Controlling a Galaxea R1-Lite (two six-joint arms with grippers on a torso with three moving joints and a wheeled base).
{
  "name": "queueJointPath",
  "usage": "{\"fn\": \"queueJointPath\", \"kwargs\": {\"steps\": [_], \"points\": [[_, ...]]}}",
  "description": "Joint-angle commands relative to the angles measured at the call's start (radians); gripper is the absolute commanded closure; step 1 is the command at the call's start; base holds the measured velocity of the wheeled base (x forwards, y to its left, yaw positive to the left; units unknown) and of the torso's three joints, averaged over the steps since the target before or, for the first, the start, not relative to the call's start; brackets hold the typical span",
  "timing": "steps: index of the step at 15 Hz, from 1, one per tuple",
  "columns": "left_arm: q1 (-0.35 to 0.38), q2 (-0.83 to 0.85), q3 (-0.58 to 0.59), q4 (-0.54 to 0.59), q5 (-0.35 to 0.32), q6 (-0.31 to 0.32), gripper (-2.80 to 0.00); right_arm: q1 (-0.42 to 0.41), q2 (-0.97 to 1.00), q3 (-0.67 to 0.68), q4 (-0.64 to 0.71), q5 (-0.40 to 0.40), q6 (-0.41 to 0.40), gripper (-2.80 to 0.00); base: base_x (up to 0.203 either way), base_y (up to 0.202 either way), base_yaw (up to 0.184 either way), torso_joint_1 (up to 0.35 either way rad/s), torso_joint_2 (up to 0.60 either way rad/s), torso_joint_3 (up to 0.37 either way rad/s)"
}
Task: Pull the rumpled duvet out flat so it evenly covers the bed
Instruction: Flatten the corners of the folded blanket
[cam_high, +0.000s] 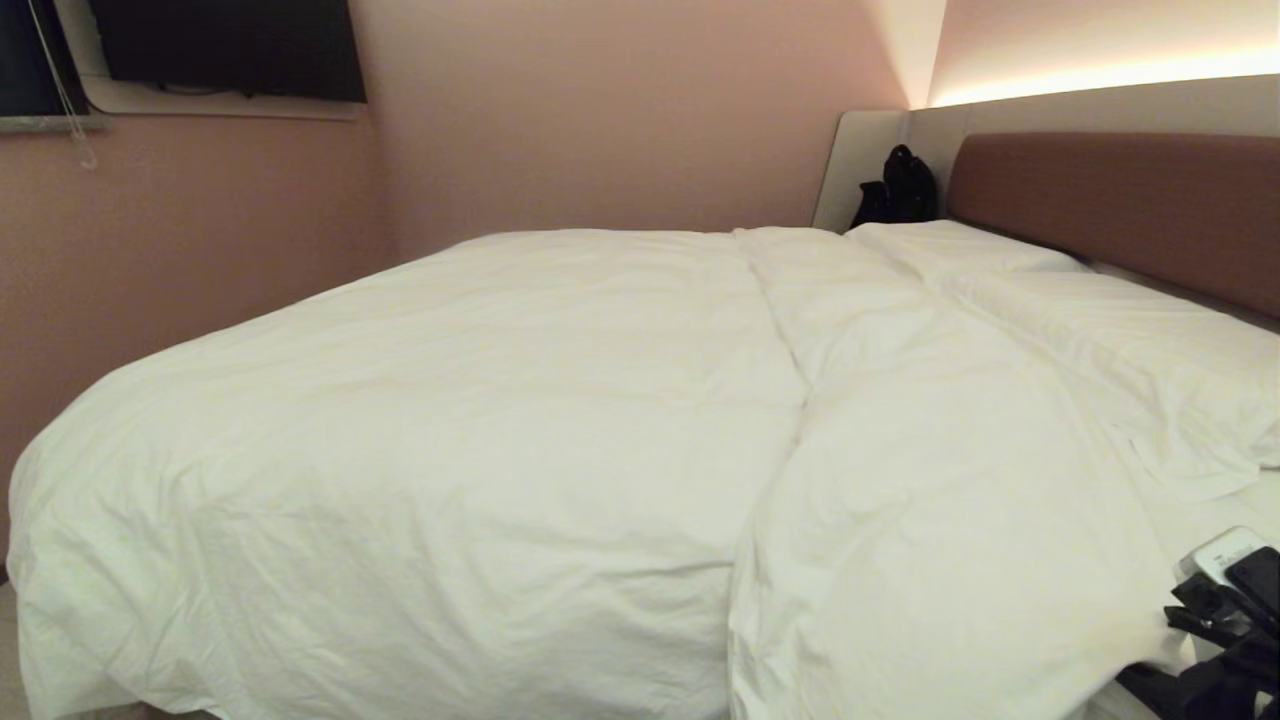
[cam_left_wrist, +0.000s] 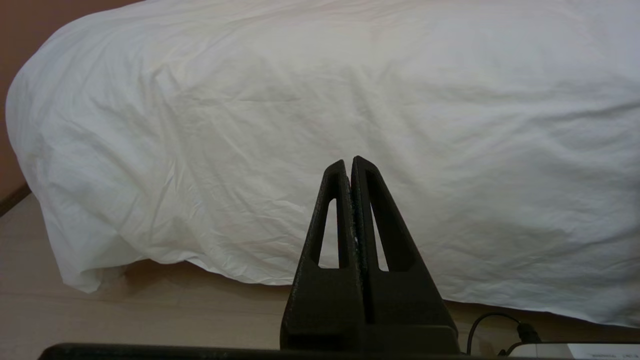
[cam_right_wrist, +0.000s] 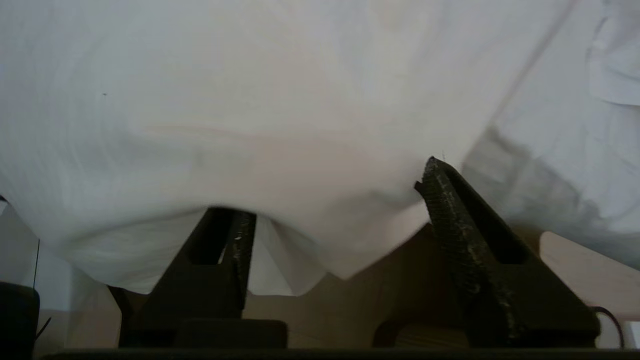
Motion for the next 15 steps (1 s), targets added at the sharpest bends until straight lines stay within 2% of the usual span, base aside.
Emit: {"fn": "queueJointPath", "kwargs": {"steps": [1, 4, 7, 8, 10, 15], "points": [[0.0, 0.0, 0.0, 0.0, 0.0, 0.001, 0.0, 0.001, -0.1, -0.015, 0.123, 0.004, 0.001, -2.8, 0.0, 0.0, 0.0, 0.0, 0.0, 0.0], [0.0, 0.0, 0.0, 0.0, 0.0, 0.001, 0.0, 0.004, -0.282, -0.065, 0.224, 0.024, 0.0, -2.8, 0.0, 0.0, 0.0, 0.0, 0.0, 0.0], [0.0, 0.0, 0.0, 0.0, 0.0, 0.001, 0.0, 0.002, -0.422, -0.261, 0.412, 0.097, 0.035, -2.8, 0.0, 0.0, 0.0, 0.0, 0.0, 0.0], [0.0, 0.0, 0.0, 0.0, 0.0, 0.001, 0.0, 0.001, -0.416, -0.32, 0.431, 0.107, 0.079, -2.8, 0.0, 0.0, 0.0, 0.0, 0.0, 0.0], [0.0, 0.0, 0.0, 0.0, 0.0, 0.001, 0.0, 0.001, -0.332, -0.394, 0.448, 0.116, 0.158, -2.8, 0.0, 0.0, 0.0, 0.0, 0.0, 0.0], [0.0, 0.0, 0.0, 0.002, 0.0, 0.001, 0.0, -0.019, 0.027, -0.554, 0.451, 0.112, 0.347, -2.8, 0.0, 0.0, 0.0, 0.0, 0.0, 0.0]]}}
